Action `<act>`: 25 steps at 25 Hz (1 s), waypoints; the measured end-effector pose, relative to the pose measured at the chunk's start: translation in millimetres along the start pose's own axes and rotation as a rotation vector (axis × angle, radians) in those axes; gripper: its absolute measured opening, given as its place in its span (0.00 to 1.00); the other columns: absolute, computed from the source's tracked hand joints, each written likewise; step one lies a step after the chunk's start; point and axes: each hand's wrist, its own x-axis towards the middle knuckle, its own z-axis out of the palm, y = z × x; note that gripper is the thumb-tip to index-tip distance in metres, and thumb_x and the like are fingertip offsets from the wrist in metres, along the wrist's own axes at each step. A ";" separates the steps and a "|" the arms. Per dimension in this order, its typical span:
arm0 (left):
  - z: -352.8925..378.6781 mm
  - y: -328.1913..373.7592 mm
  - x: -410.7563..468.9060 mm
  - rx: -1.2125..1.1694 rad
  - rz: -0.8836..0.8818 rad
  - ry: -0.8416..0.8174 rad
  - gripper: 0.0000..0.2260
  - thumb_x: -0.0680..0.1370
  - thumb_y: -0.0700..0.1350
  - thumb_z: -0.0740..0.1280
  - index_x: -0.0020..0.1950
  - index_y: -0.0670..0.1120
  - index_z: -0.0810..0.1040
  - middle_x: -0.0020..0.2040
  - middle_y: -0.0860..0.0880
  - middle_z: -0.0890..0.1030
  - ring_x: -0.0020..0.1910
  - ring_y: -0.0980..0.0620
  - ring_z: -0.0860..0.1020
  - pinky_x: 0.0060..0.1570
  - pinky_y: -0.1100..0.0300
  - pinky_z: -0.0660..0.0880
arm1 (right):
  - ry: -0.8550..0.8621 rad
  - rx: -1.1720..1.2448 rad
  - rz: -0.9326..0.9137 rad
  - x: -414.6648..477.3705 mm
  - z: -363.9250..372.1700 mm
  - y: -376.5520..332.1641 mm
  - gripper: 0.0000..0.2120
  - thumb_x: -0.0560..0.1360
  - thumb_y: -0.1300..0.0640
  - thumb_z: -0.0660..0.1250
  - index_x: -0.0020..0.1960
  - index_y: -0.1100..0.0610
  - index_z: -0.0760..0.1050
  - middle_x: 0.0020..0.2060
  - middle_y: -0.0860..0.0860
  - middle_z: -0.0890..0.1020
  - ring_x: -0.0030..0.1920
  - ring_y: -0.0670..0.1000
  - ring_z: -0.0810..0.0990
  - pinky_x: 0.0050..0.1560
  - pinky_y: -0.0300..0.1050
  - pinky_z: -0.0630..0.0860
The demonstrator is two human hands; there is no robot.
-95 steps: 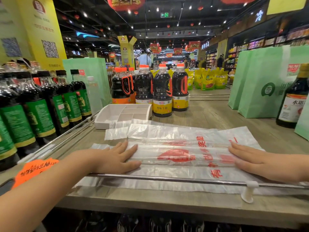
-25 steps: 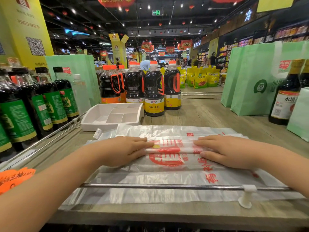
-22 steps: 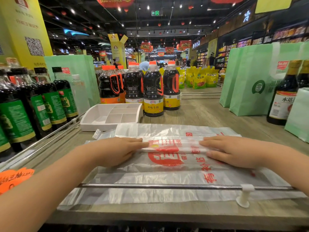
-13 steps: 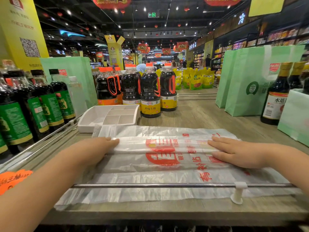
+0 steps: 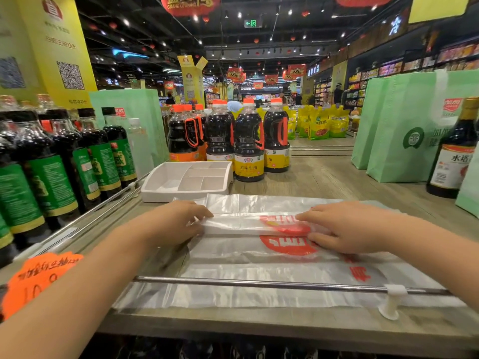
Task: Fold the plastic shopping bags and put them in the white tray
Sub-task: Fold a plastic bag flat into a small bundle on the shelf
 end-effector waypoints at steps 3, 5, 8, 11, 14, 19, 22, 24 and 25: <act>1.1 5.7 0.0 -0.019 0.001 0.044 0.15 0.81 0.51 0.60 0.68 0.57 0.74 0.61 0.56 0.78 0.57 0.56 0.76 0.59 0.55 0.74 | 0.083 -0.099 -0.038 15.9 3.5 -8.9 0.23 0.81 0.42 0.52 0.75 0.41 0.59 0.64 0.44 0.77 0.60 0.49 0.77 0.57 0.49 0.75; 1.9 9.0 1.2 -0.024 0.017 0.069 0.13 0.82 0.53 0.60 0.66 0.56 0.75 0.59 0.56 0.77 0.56 0.55 0.76 0.58 0.54 0.74 | 0.133 -0.110 -0.020 19.8 6.3 -10.2 0.19 0.81 0.44 0.52 0.72 0.42 0.63 0.58 0.45 0.79 0.55 0.50 0.79 0.53 0.50 0.77; 3.3 7.2 4.2 -0.055 0.049 0.152 0.09 0.82 0.50 0.62 0.59 0.54 0.78 0.56 0.55 0.80 0.54 0.52 0.79 0.55 0.52 0.77 | 0.165 -0.061 0.034 18.3 9.6 -4.0 0.15 0.82 0.46 0.51 0.67 0.43 0.67 0.53 0.44 0.81 0.51 0.50 0.80 0.50 0.51 0.77; 5.4 3.1 6.4 -0.071 -0.001 0.264 0.08 0.80 0.44 0.64 0.55 0.55 0.79 0.52 0.55 0.83 0.51 0.51 0.80 0.52 0.51 0.78 | 0.173 -0.035 0.048 13.9 14.7 2.1 0.13 0.83 0.47 0.52 0.64 0.44 0.69 0.52 0.44 0.81 0.50 0.50 0.79 0.50 0.50 0.77; 6.8 -4.2 7.7 -0.093 -0.062 0.320 0.09 0.79 0.42 0.65 0.54 0.55 0.79 0.52 0.55 0.83 0.52 0.52 0.80 0.54 0.50 0.79 | 0.185 0.006 0.076 10.5 17.2 6.1 0.12 0.84 0.46 0.52 0.62 0.44 0.71 0.49 0.44 0.81 0.48 0.49 0.78 0.49 0.49 0.76; 7.2 1.2 -0.2 -0.100 0.091 0.083 0.14 0.79 0.48 0.67 0.65 0.57 0.75 0.62 0.57 0.76 0.61 0.56 0.75 0.63 0.59 0.71 | 0.158 0.069 0.098 7.9 20.1 9.3 0.12 0.84 0.46 0.53 0.61 0.43 0.72 0.48 0.41 0.79 0.47 0.46 0.76 0.45 0.43 0.70; 7.1 6.3 -0.7 -0.095 0.114 0.013 0.23 0.80 0.54 0.64 0.75 0.56 0.67 0.71 0.56 0.71 0.68 0.56 0.70 0.65 0.62 0.65 | 0.157 0.091 0.095 6.8 20.8 9.4 0.13 0.84 0.46 0.53 0.63 0.42 0.73 0.55 0.40 0.80 0.52 0.46 0.77 0.51 0.42 0.72; 7.5 6.6 -0.1 -0.112 0.167 0.052 0.26 0.79 0.58 0.66 0.76 0.59 0.65 0.72 0.59 0.69 0.68 0.59 0.69 0.65 0.63 0.64 | 0.175 0.094 0.096 7.4 20.7 8.8 0.13 0.84 0.46 0.53 0.64 0.42 0.72 0.58 0.40 0.79 0.54 0.46 0.78 0.55 0.45 0.74; 7.5 8.2 0.9 -0.086 0.201 0.078 0.27 0.78 0.60 0.66 0.76 0.60 0.65 0.71 0.60 0.69 0.67 0.60 0.70 0.65 0.63 0.65 | 0.193 0.093 0.098 8.3 20.4 8.2 0.13 0.84 0.47 0.53 0.64 0.43 0.72 0.58 0.41 0.80 0.54 0.47 0.78 0.55 0.47 0.75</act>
